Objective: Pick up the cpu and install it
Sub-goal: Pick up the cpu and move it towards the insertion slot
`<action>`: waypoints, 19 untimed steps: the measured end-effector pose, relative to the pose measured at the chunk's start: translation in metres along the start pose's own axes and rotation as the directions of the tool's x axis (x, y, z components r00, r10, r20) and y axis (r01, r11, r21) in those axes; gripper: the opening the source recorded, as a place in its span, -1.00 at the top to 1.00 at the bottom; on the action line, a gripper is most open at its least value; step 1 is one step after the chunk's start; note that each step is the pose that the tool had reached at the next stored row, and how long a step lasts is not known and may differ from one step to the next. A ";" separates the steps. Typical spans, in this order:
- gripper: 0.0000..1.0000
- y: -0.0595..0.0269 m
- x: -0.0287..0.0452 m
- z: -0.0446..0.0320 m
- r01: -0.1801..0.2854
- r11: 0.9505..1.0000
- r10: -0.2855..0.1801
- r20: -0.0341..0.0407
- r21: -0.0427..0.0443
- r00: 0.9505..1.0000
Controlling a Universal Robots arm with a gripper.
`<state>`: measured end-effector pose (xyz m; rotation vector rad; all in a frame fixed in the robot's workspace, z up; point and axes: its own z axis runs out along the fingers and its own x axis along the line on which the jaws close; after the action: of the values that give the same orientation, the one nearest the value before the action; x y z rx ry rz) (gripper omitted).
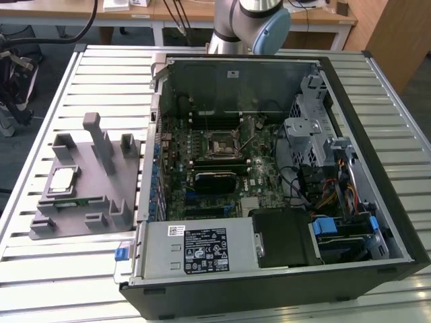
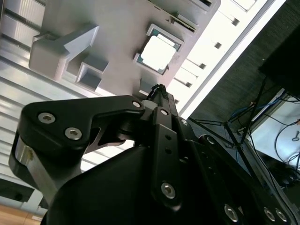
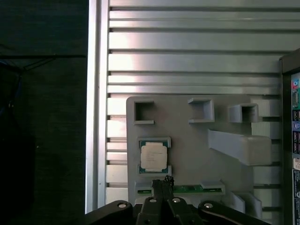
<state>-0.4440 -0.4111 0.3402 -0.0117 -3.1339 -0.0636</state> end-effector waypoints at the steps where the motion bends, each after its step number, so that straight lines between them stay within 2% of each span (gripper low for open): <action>1: 0.79 0.0000 0.0000 0.0007 0.000 1.000 0.000 0.000 0.000 1.000; 8: 0.77 -0.0004 -0.0001 0.0094 0.009 1.000 -0.009 0.000 0.000 1.000; 10: 0.54 -0.0005 -0.0001 0.0125 0.021 1.000 -0.021 -0.001 0.000 1.000; 11: 0.54 -0.0006 -0.0001 0.0143 0.026 1.000 -0.026 -0.001 0.000 1.000; 14: 0.18 -0.0009 -0.0001 0.0199 0.037 0.999 -0.037 -0.002 0.000 0.999; 17: 0.07 -0.0011 -0.0002 0.0254 0.040 0.999 -0.040 -0.002 0.001 0.999; 19: -0.16 -0.0012 -0.0003 0.0290 0.040 0.999 -0.040 -0.002 0.001 0.999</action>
<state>-0.4440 -0.4112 0.3112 0.0512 -3.1326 -0.0618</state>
